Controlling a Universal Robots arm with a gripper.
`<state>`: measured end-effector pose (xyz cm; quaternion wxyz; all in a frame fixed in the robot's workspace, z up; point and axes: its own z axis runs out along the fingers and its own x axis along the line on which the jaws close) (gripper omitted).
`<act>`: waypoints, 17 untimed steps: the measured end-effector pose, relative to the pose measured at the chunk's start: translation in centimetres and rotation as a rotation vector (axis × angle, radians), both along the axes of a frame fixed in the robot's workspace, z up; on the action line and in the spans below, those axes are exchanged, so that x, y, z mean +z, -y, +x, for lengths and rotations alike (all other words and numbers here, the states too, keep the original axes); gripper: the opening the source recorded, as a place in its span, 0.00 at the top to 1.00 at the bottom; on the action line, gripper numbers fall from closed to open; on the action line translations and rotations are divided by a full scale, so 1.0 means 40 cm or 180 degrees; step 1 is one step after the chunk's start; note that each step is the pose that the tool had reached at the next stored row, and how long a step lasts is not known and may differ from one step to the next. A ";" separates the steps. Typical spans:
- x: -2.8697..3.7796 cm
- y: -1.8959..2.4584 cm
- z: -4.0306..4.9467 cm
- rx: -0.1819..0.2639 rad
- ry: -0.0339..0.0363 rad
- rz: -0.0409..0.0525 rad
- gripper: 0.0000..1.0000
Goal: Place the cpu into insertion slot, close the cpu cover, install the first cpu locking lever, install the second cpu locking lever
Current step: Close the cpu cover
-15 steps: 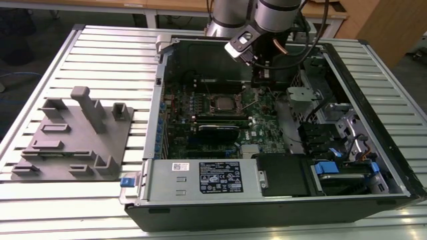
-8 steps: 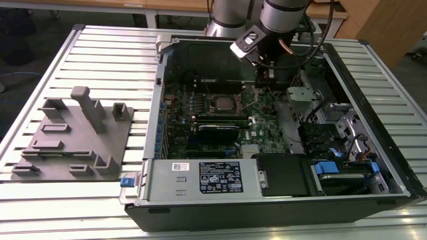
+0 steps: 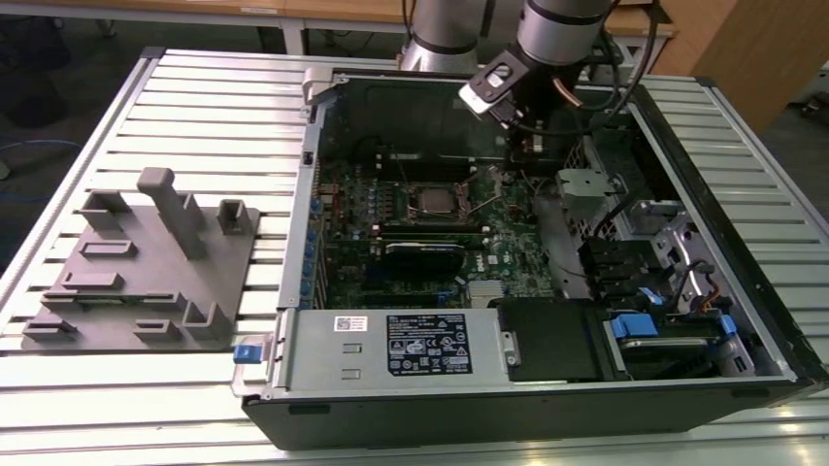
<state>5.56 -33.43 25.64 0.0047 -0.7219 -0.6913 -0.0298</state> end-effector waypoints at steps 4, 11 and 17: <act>-0.010 0.000 0.004 -0.0052 0.0000 0.0000 0.89; -0.035 0.000 0.005 -0.0080 0.0000 0.0001 0.89; -0.040 0.000 -0.002 -0.0080 0.0002 0.0005 0.89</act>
